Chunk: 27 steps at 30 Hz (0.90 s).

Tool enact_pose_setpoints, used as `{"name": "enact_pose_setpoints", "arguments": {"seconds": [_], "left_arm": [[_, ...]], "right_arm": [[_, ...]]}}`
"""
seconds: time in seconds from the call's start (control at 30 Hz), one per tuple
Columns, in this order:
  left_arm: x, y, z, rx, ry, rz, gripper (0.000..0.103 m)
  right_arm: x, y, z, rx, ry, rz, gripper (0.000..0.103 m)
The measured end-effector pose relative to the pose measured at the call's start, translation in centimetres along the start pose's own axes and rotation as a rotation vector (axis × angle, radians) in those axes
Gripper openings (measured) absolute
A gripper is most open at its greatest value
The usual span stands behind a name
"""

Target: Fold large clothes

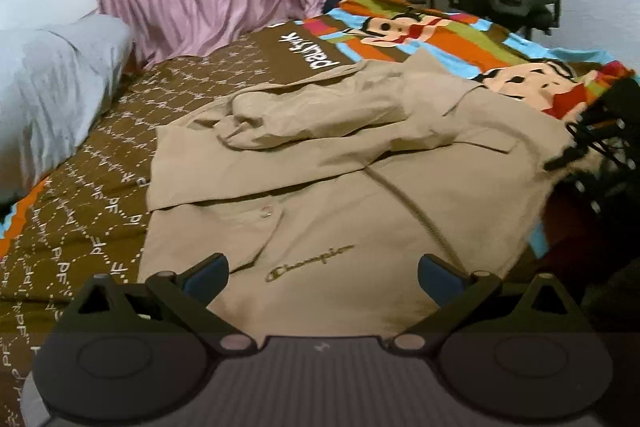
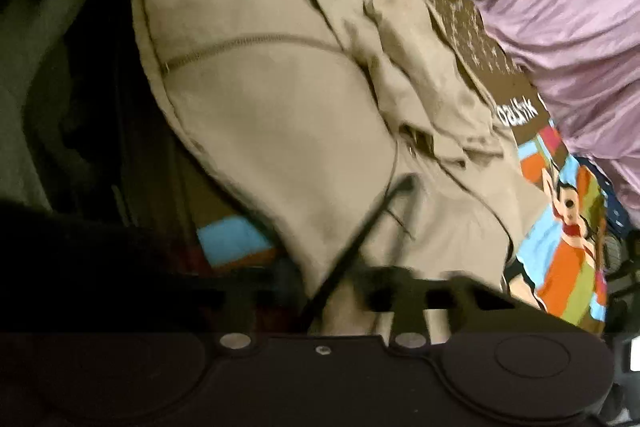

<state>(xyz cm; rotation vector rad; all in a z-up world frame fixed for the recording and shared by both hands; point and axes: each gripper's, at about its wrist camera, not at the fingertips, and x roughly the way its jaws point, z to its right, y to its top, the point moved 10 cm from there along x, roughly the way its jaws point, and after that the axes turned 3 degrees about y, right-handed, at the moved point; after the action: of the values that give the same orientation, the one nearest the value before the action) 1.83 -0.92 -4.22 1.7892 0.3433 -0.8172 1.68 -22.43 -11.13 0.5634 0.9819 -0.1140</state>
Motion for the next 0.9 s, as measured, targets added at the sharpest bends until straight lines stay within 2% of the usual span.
{"name": "enact_pose_setpoints", "arguments": {"seconds": [0.1,0.23,0.3,0.4,0.43,0.47,0.57,0.63,0.73,0.8,0.87,0.9], "left_arm": [[-0.8,0.4,0.8,0.018,-0.032,0.031,0.103],[-1.8,1.2,2.3,0.042,-0.099,0.075,0.103],[-1.2,1.3,2.8,0.064,-0.07,0.06,0.103],[0.7,1.2,2.4,0.119,0.084,0.009,0.103],[1.4,1.1,1.8,0.142,0.159,-0.011,0.101],[2.0,1.1,0.9,0.161,0.251,-0.03,0.099],[3.0,0.9,-2.2,0.148,0.393,-0.076,0.087],[3.0,0.6,-4.2,0.126,0.444,-0.096,0.075],[2.6,-0.3,-7.0,0.117,0.532,-0.133,0.069],[2.3,-1.2,-8.7,0.125,0.59,-0.164,0.068],[1.8,-1.7,-9.9,0.105,0.598,-0.164,0.058],[1.7,-1.7,-10.0,0.089,0.568,-0.153,0.043]], "right_arm": [[-1.6,1.4,1.2,0.062,0.001,0.082,0.009],[-4.9,4.6,5.6,0.238,0.002,0.223,0.008],[-6.4,6.2,8.2,0.314,-0.011,0.292,0.008],[-7.9,8.5,12.4,0.428,-0.012,0.377,0.008],[-8.3,9.0,13.4,0.453,-0.012,0.397,0.008],[-8.5,9.4,14.4,0.471,-0.019,0.417,0.008],[-8.6,9.8,16.4,0.495,-0.048,0.449,0.008],[-8.8,9.4,16.9,0.505,-0.058,0.457,0.008],[-8.9,8.5,16.7,0.509,-0.087,0.461,0.007],[-8.8,7.7,16.0,0.517,-0.101,0.461,0.007],[-8.9,6.7,14.8,0.533,-0.098,0.461,0.007],[-8.8,6.4,13.8,0.534,-0.093,0.458,0.007]]}}
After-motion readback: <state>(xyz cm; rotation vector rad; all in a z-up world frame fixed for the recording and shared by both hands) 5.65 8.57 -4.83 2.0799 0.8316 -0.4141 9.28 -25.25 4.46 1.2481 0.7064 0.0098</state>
